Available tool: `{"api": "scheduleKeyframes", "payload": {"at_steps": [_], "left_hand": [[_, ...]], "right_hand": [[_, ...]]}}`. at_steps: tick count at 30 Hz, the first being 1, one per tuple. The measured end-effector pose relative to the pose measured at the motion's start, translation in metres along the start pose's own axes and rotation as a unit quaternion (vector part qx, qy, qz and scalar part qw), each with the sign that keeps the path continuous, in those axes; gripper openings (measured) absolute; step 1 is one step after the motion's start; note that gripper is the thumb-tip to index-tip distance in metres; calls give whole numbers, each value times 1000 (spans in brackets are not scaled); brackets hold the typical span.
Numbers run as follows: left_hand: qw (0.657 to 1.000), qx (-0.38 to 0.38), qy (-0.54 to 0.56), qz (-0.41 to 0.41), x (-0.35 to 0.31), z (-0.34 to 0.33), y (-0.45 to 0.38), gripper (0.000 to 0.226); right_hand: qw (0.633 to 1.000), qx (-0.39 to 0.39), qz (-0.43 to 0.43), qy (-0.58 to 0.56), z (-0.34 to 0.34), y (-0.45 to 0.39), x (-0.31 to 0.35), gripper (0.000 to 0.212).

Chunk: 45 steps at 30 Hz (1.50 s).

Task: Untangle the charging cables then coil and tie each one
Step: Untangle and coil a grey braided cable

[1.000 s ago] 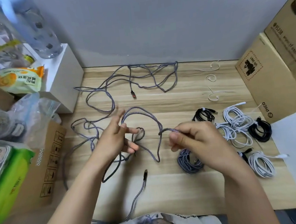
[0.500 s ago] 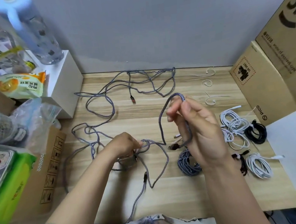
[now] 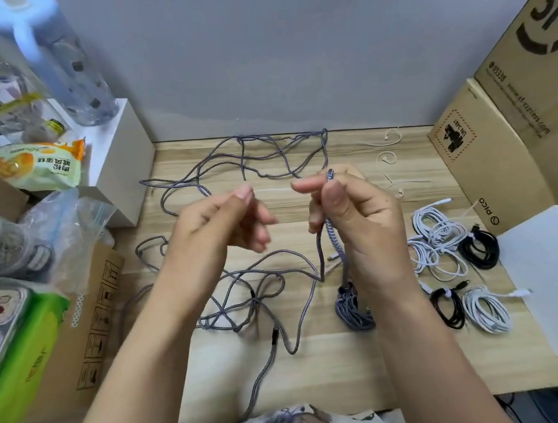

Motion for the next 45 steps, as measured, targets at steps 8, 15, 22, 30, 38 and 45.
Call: {"api": "scheduleKeyframes", "payload": {"at_steps": [8, 15, 22, 30, 38, 45], "left_hand": [[976, 194, 95, 6, -8, -57, 23, 9], [935, 176, 284, 121, 17, -65, 28, 31], [828, 153, 539, 15, -39, -55, 10, 20], [818, 32, 572, 37, -14, -21, -5, 45], [965, 7, 235, 120, 18, -9, 2, 36], [926, 161, 195, 279, 35, -25, 30, 58]], "right_hand": [[998, -49, -30, 16, -7, -7, -8, 12], [993, -97, -60, 2, 8, -7, -12, 18], [973, 135, -185, 25, -30, -1, -49, 30], [957, 137, -252, -39, -33, 15, -77, 15], [935, 196, -138, 261, -38, 29, -51, 30], [970, 103, -78, 205, -22, 22, -29, 25]]}}
Point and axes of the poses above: each hand's wrist, its own y-axis away from the middle knuckle, its own z-axis out of the back of the hand, x = y × z, the point moved 9 cm from there along -y, towards the middle knuckle, and after that the axes turned 12 degrees about -z, right-handed, at the moved point
